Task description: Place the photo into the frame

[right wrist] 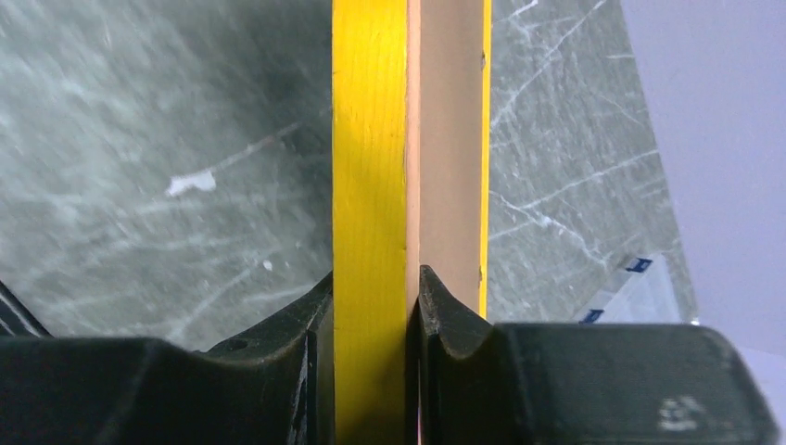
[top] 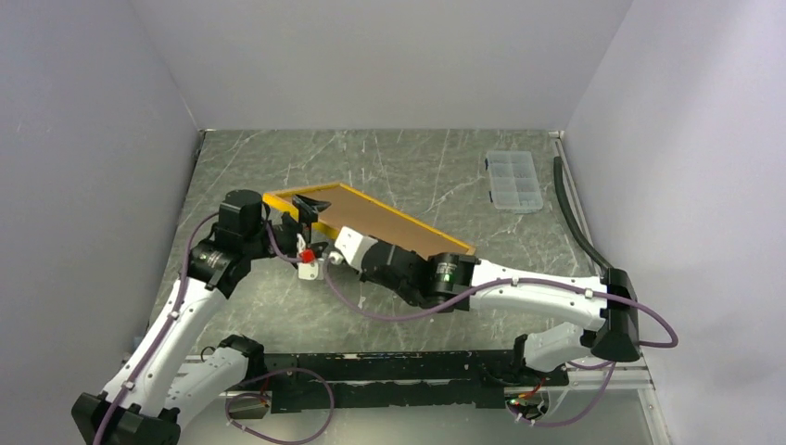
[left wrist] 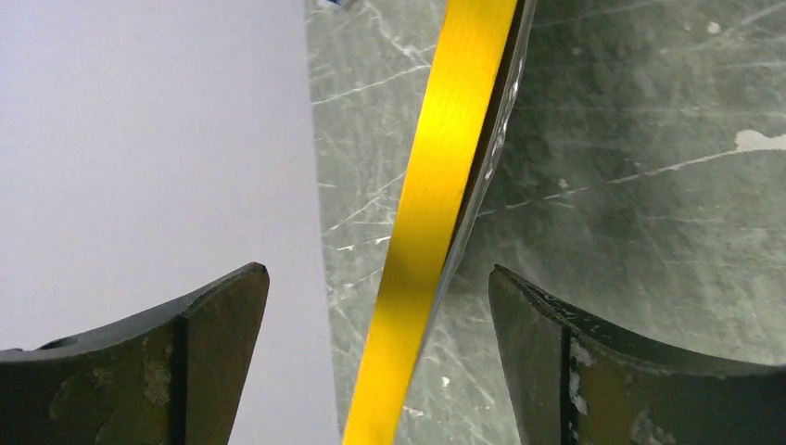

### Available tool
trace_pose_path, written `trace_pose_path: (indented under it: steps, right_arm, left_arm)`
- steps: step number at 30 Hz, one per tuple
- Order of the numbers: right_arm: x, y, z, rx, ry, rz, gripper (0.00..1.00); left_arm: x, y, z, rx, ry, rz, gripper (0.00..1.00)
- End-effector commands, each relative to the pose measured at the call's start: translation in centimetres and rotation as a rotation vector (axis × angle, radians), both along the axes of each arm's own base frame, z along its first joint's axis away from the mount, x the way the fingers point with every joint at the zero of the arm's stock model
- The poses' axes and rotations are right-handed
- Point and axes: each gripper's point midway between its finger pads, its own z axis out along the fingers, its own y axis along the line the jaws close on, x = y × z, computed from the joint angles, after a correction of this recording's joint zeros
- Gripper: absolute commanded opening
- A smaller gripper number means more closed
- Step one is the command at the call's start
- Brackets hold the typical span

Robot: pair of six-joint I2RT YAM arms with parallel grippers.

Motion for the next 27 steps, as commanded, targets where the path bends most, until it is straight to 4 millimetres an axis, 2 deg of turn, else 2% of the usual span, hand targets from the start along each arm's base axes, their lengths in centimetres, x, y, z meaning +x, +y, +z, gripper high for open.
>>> trace_pose_path:
  steps: [1, 3, 7, 10, 15, 18, 21, 24, 27]
  right_arm:
    - [0.3, 3.5, 6.2, 0.27, 0.092, -0.016, 0.16]
    - [1.3, 4.2, 8.1, 0.338, 0.159, -0.031, 0.17]
    - [2.5, 5.3, 10.4, 0.454, 0.375, -0.027, 0.18]
    - [5.1, 5.0, 10.8, 0.512, 0.493, -0.076, 0.19]
    - [11.7, 2.6, 9.5, 0.621, 0.664, -0.205, 0.19]
    - [15.3, 0.6, 9.4, 0.7, 0.722, -0.258, 0.19]
    - [19.4, -3.1, 9.1, 0.786, 0.759, -0.345, 0.21]
    - [22.1, -6.4, 8.3, 0.85, 0.801, -0.414, 0.22]
    - [23.8, -9.2, 6.6, 0.918, 0.845, -0.475, 0.22]
  left_arm:
    - [-1.0, 0.7, 4.1, -0.07, 0.018, 0.071, 0.94]
    - [-1.0, 1.3, 5.7, -0.101, 0.014, 0.116, 0.94]
    - [-0.4, 2.7, 9.1, -0.184, 0.068, 0.237, 0.94]
    - [0.8, 3.8, 10.6, -0.243, 0.16, 0.326, 0.94]
    - [4.1, 6.0, 11.0, -0.325, 0.368, 0.464, 0.94]
    - [6.0, 7.0, 9.7, -0.345, 0.472, 0.508, 0.94]
    - [7.4, 7.6, 7.9, -0.352, 0.577, 0.529, 0.94]
    - [9.2, 8.0, 6.2, -0.379, 0.661, 0.55, 0.94]
    - [10.6, 7.7, 3.6, -0.38, 0.752, 0.548, 0.94]
